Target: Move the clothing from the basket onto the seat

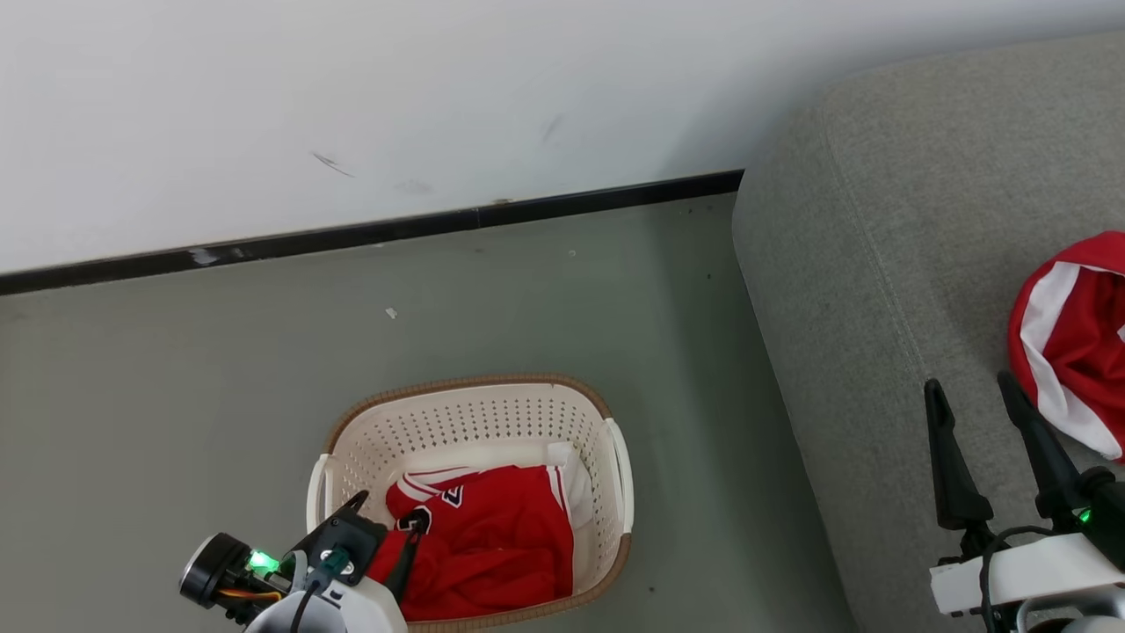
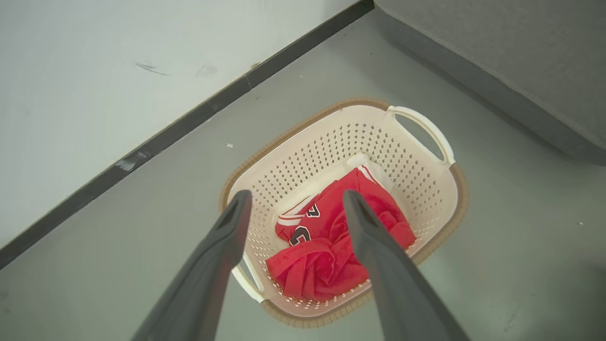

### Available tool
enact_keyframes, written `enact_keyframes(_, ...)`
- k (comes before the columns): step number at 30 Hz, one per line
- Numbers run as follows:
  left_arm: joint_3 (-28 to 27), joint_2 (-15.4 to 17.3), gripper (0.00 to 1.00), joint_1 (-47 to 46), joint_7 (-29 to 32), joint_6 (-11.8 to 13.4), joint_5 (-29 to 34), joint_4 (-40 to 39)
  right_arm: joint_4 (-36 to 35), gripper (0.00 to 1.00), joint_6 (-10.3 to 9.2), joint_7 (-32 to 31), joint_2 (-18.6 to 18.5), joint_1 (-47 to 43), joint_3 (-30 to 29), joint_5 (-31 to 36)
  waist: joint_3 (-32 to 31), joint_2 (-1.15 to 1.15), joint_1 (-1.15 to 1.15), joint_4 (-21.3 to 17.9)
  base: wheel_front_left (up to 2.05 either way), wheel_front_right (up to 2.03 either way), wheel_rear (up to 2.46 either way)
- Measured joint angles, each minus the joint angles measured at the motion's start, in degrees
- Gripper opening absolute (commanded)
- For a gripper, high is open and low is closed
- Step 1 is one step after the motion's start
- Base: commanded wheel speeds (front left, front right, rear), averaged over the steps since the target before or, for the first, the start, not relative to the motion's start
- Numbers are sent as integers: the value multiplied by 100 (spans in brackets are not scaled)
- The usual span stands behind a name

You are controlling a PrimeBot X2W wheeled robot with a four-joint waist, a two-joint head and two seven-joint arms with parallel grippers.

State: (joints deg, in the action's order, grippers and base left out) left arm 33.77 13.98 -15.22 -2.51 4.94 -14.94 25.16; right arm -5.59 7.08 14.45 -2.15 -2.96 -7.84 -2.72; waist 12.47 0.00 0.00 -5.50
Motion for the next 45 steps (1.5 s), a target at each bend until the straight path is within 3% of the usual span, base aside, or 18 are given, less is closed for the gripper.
enact_keyframes(22, 671, -25, 100, -1359, 303, -371, 902, 1051, -327, 100, 0, 0, -2, 987, 241, -346, 1454, 0, 0, -381, 0, 0, 0)
enact_keyframes(37, 1000, 303, 100, -2035, 609, -520, 1525, 1627, -311, 100, 0, 1, -7, 1708, 494, -553, 2304, 0, 0, -666, 0, 0, 0)
enact_keyframes(45, 1404, 478, 100, -2321, 910, -740, 1965, 1904, -271, 100, 0, 1, -10, 2093, 670, -688, 2664, 0, 0, -787, 0, 0, 0)
